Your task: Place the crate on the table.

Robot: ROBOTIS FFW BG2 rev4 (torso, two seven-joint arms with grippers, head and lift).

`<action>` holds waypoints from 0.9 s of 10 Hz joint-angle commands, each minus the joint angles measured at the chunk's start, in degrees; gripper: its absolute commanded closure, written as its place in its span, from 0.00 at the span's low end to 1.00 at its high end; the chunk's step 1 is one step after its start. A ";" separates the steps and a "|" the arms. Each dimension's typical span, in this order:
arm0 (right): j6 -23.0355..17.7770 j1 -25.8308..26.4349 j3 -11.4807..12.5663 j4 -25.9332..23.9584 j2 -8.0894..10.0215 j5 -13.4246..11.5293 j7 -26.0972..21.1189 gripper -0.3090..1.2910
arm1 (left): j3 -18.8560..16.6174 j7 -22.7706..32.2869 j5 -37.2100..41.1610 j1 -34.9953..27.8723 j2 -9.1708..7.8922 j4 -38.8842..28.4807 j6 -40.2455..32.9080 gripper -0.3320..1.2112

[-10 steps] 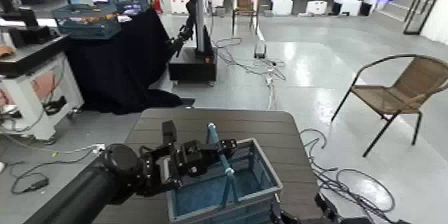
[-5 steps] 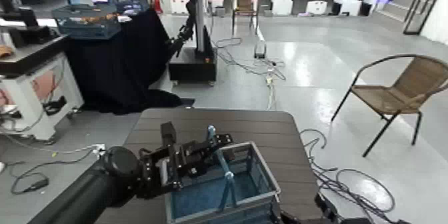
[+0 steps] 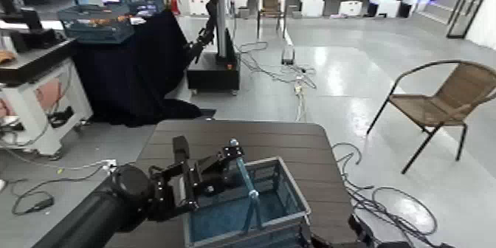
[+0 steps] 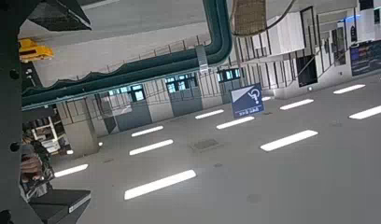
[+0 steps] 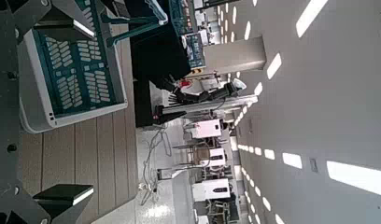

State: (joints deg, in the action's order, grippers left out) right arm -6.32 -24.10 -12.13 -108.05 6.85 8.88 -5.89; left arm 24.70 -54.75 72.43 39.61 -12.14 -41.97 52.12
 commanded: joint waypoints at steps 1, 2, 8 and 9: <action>-0.01 -0.34 0.35 -0.23 -0.17 0.00 -0.09 0.28 | -5.54 4.82 -5.64 -3.49 -0.86 -6.54 -5.10 0.25; -0.01 -0.42 0.44 -0.23 -0.17 0.00 -0.09 0.28 | -8.61 9.92 -6.96 -6.48 -1.92 -12.52 -6.33 0.26; -0.27 -0.86 0.97 -0.40 -0.25 0.09 -0.09 0.28 | -21.09 27.68 -22.34 -26.34 -4.38 -46.44 -16.44 0.28; -0.45 -0.95 1.05 -0.40 -0.25 0.09 -0.09 0.28 | -22.41 30.49 -24.62 -30.91 -3.32 -50.75 -20.31 0.28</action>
State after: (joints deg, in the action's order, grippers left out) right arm -6.67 -25.03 -11.15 -108.46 6.59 8.96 -5.97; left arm 3.18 -24.56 49.16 11.62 -16.09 -89.80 34.05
